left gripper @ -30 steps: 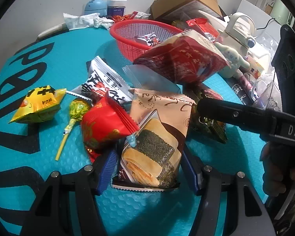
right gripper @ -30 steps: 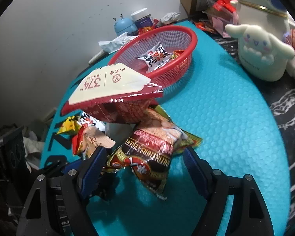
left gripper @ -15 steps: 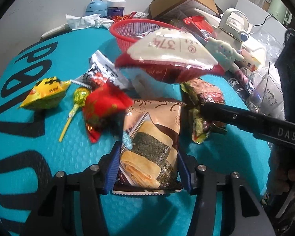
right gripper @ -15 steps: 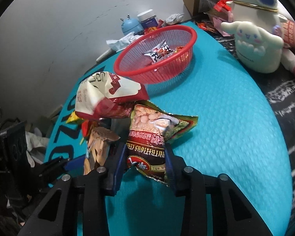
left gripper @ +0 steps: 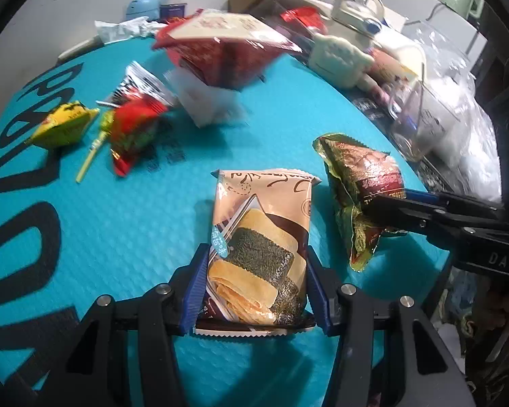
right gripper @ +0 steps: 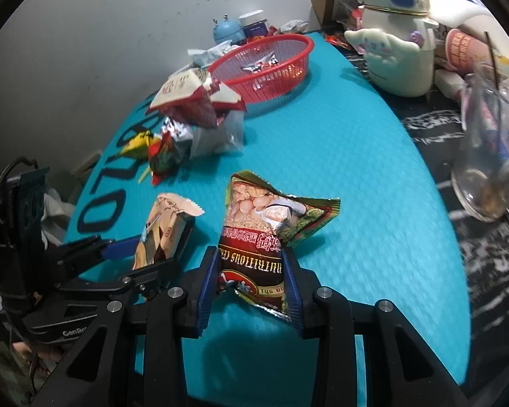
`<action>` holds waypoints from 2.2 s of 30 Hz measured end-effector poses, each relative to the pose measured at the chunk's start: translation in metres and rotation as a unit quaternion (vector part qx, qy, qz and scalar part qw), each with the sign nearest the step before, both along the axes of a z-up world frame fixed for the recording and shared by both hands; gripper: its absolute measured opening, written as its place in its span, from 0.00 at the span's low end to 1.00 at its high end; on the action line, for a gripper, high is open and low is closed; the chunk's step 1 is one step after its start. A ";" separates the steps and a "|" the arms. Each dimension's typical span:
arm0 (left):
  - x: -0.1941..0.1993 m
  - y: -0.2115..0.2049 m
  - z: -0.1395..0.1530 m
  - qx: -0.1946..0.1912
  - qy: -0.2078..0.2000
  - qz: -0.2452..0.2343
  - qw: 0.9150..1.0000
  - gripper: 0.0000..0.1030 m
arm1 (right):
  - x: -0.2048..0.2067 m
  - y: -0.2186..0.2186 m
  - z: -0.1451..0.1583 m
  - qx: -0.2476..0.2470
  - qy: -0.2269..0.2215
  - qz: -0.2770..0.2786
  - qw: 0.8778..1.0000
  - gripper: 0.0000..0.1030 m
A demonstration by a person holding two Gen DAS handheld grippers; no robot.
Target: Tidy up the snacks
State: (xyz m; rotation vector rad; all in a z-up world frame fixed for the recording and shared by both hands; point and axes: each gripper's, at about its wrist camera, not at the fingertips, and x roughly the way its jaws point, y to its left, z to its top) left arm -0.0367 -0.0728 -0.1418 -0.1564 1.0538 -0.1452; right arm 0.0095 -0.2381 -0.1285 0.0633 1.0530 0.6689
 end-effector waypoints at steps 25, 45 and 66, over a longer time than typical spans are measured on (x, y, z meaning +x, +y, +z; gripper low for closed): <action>0.015 -0.013 -0.007 0.049 0.002 0.000 0.999 0.52 | 0.007 0.010 -0.013 -0.056 -0.007 0.010 0.998 0.70; 0.022 -0.021 -0.009 0.083 -0.014 0.006 0.996 0.49 | -0.003 0.015 -0.017 -0.064 -0.032 0.025 0.997 0.48; 0.008 -0.016 0.014 0.014 -0.032 -0.006 0.999 0.49 | -0.015 -0.002 0.002 -0.016 -0.032 0.011 0.999 0.44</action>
